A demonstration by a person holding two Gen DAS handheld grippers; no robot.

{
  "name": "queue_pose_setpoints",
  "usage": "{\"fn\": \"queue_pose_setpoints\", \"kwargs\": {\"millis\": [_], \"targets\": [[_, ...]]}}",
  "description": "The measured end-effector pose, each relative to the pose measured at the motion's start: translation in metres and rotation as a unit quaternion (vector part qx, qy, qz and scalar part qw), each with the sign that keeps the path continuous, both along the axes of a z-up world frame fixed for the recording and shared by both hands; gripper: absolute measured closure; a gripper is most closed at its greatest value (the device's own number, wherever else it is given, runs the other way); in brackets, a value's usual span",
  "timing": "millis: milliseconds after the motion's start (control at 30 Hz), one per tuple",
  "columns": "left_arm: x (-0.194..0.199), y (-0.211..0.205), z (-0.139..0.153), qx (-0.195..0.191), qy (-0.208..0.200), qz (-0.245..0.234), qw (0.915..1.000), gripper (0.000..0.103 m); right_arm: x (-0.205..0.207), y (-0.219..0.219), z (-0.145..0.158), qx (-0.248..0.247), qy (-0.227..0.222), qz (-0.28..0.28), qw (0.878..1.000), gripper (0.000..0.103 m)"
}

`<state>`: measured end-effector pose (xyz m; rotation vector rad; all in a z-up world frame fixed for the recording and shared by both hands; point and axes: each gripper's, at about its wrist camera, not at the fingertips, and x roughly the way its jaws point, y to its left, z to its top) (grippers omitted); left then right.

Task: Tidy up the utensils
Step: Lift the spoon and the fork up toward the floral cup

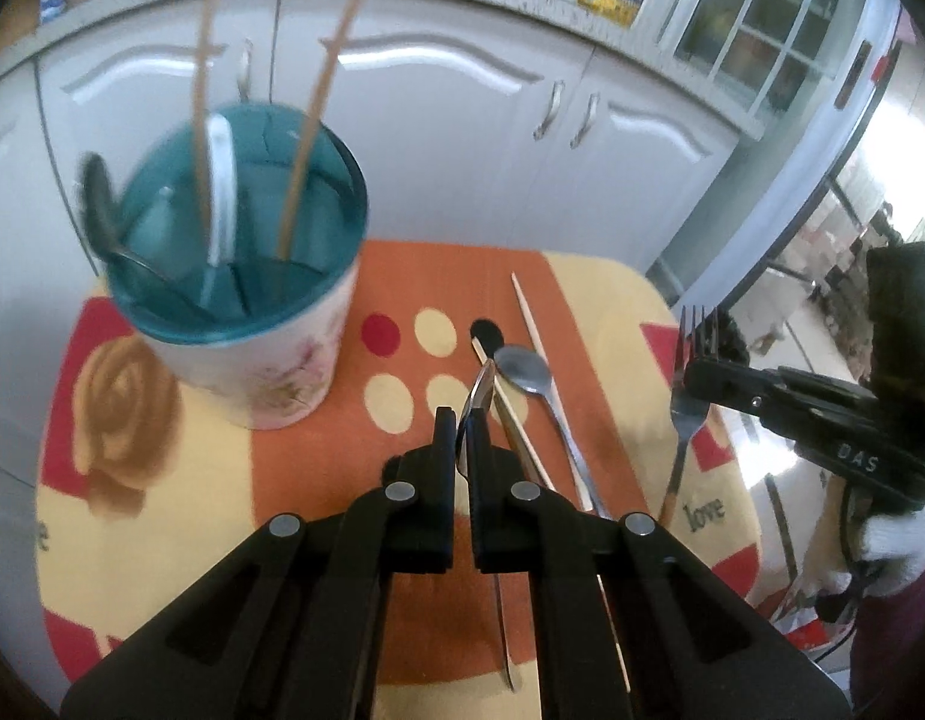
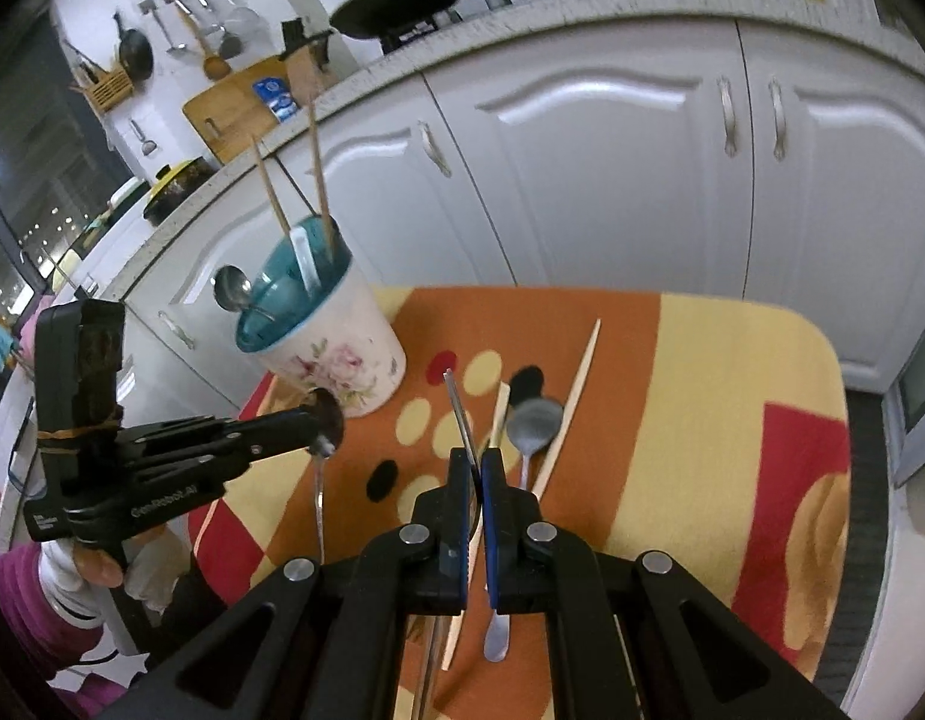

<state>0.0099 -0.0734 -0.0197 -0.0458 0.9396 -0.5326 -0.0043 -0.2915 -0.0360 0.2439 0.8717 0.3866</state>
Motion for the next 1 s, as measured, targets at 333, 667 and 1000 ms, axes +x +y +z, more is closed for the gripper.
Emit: {"fn": "queue_pose_setpoints", "kwargs": {"millis": [333,667,1000], "targets": [[-0.012,0.024,0.040,-0.016,-0.046,0.018,0.9987,0.101,-0.004,0.025,0.040,-0.034,-0.048,0.014,0.998,0.100],[-0.016,0.044,0.063,-0.016,-0.069,0.040,0.9967,0.101,0.002,0.045,0.075,-0.055,-0.084,0.028,0.995,0.100],[-0.014,0.058,0.082,-0.024,-0.076,0.055,0.9952,0.101,0.007,0.061,0.099,-0.067,-0.107,0.037,0.991,0.100]]}}
